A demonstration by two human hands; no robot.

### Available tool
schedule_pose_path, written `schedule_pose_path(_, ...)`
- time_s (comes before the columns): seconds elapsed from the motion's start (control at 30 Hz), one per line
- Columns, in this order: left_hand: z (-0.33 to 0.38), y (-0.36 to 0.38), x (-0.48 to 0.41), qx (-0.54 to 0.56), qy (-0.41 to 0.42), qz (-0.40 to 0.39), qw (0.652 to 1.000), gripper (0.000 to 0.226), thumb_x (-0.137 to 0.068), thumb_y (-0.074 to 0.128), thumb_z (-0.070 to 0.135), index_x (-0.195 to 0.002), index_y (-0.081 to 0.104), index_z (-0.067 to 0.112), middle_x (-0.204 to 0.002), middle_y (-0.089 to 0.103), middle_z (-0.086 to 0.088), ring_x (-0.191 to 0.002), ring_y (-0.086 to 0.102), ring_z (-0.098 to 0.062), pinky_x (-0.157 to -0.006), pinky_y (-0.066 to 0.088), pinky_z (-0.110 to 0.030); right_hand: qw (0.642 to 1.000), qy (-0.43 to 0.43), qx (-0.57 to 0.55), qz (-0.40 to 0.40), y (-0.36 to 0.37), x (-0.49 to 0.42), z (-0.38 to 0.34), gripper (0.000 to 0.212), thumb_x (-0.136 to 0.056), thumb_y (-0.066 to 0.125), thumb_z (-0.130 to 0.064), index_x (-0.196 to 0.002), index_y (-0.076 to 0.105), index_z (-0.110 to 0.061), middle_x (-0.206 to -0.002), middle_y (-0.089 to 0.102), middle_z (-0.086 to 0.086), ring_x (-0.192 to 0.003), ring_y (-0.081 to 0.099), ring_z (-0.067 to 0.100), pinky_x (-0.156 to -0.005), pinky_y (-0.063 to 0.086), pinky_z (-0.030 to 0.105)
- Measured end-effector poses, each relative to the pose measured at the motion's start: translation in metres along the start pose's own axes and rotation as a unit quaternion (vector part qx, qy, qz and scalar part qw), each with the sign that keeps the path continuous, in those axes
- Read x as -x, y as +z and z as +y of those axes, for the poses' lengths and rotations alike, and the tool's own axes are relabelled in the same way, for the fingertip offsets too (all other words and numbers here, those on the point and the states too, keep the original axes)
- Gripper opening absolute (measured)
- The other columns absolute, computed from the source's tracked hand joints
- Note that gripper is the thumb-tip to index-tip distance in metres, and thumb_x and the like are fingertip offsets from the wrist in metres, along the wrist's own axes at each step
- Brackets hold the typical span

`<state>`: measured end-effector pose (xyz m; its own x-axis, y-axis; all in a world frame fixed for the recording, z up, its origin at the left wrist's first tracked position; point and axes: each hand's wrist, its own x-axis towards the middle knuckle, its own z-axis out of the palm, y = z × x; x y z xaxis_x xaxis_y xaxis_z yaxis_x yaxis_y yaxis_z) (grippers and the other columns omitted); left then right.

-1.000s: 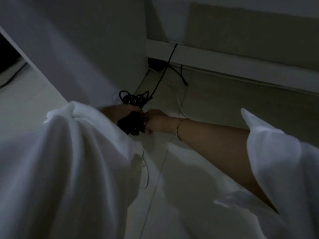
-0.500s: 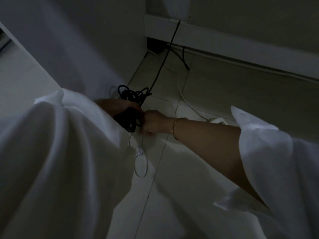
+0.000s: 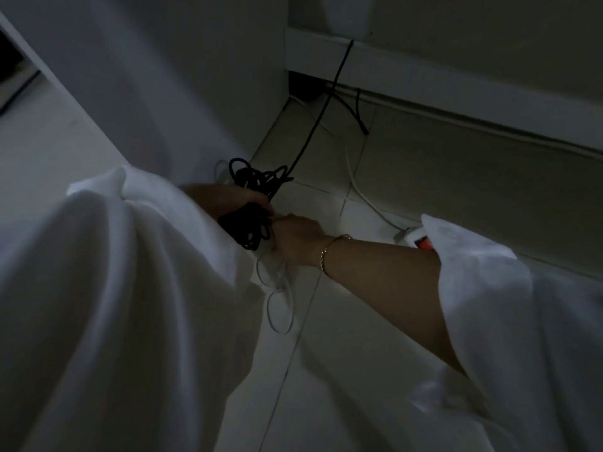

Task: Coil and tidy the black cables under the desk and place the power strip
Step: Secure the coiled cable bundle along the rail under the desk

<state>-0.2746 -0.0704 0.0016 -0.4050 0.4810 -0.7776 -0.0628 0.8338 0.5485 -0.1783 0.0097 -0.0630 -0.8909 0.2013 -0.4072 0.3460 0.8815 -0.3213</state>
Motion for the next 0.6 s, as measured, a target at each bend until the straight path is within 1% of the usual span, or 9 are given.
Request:
schedule_pose_path(0.07,0.003,0.004,-0.002,0.006,0.023,0.015,1.0,0.028,-0.095,0.05,0.019,-0.073,0.055,0.003,-0.041,0.058,-0.005,-0.031,0.054,-0.011,-0.028,0.034,-0.012,1.0,0.001,0.005,-0.013,-0.006,0.002,0.002,0.04,-0.096,0.045,-0.025,-0.131,0.047,-0.007,-0.136,0.048,0.013,-0.122,0.049,0.028,-0.09,0.042,0.028)
schedule_pose_path(0.13,0.003,0.006,-0.006,-0.009,0.037,0.032,0.999,0.025,-0.097,0.048,0.017,-0.075,0.055,0.007,-0.059,0.057,-0.003,-0.041,0.055,-0.009,-0.032,0.04,-0.014,0.999,0.025,-0.034,0.0,-0.017,-0.003,0.005,0.039,-0.094,0.048,-0.028,-0.125,0.052,-0.004,-0.129,0.053,0.013,-0.117,0.053,0.028,-0.084,0.043,0.028)
schedule_pose_path(0.2,0.005,0.007,-0.004,0.002,0.042,0.035,0.999,0.022,-0.097,0.047,0.016,-0.081,0.058,0.007,-0.071,0.05,-0.004,-0.053,0.053,-0.012,-0.044,0.045,-0.019,0.989,0.07,-0.129,0.017,-0.033,-0.012,0.012,0.031,-0.089,0.057,-0.033,-0.095,0.062,-0.003,-0.097,0.063,0.01,-0.087,0.062,0.022,-0.069,0.043,0.025)
schedule_pose_path(0.23,0.005,0.005,-0.008,0.025,0.04,0.025,0.999,0.025,-0.098,0.045,0.015,-0.077,0.058,0.007,-0.071,0.049,-0.005,-0.055,0.052,-0.015,-0.045,0.045,-0.019,0.977,0.092,-0.191,0.023,-0.042,-0.015,0.015,0.028,-0.087,0.061,-0.032,-0.077,0.06,-0.006,-0.079,0.062,0.006,-0.068,0.061,0.015,-0.059,0.045,0.024)
schedule_pose_path(0.3,0.007,0.0,-0.005,0.096,0.04,-0.008,0.995,0.041,-0.097,0.047,0.015,-0.059,0.06,0.007,-0.058,0.054,-0.007,-0.042,0.054,-0.015,-0.035,0.042,-0.016,0.939,0.129,-0.317,0.031,-0.06,-0.017,0.021,0.029,-0.086,0.063,-0.025,-0.063,0.053,-0.01,-0.062,0.056,0.002,-0.044,0.055,0.006,-0.044,0.045,0.018)
schedule_pose_path(0.37,0.007,-0.005,-0.006,0.136,0.039,-0.016,0.99,0.05,-0.095,0.051,0.018,-0.046,0.057,0.009,-0.043,0.052,-0.002,-0.03,0.049,-0.01,-0.032,0.037,-0.012,0.876,0.143,-0.458,0.049,-0.077,-0.011,0.027,0.027,-0.087,0.061,-0.015,-0.062,0.053,-0.009,-0.062,0.056,0.005,-0.039,0.055,0.007,-0.044,0.045,0.017)
schedule_pose_path(0.43,0.01,-0.011,-0.007,0.166,0.041,0.006,0.985,0.038,-0.092,0.054,0.022,-0.056,0.052,0.011,-0.05,0.052,-0.001,-0.038,0.053,-0.01,-0.039,0.043,-0.013,0.809,0.139,-0.567,0.063,-0.09,-0.005,0.031,0.023,-0.086,0.058,-0.006,-0.064,0.054,-0.008,-0.065,0.057,0.007,-0.049,0.058,0.012,-0.05,0.047,0.02)
schedule_pose_path(0.5,0.015,-0.015,-0.012,0.22,0.058,0.015,0.974,0.033,-0.092,0.054,0.022,-0.061,0.049,0.013,-0.061,0.054,-0.002,-0.045,0.059,-0.009,-0.049,0.048,-0.016,0.761,0.127,-0.632,0.072,-0.099,0.0,0.036,0.02,-0.086,0.056,-0.002,-0.067,0.055,-0.008,-0.065,0.057,0.007,-0.056,0.059,0.016,-0.054,0.05,0.023)
schedule_pose_path(0.6,0.026,-0.013,-0.012,0.269,0.098,0.008,0.958,0.04,-0.092,0.054,0.019,-0.053,0.053,0.01,-0.052,0.055,-0.001,-0.047,0.058,-0.014,-0.07,0.052,-0.026,0.709,0.11,-0.69,0.096,-0.11,0.004,0.044,0.02,-0.087,0.052,0.001,-0.069,0.056,-0.008,-0.061,0.057,0.006,-0.046,0.061,0.013,-0.048,0.053,0.02)
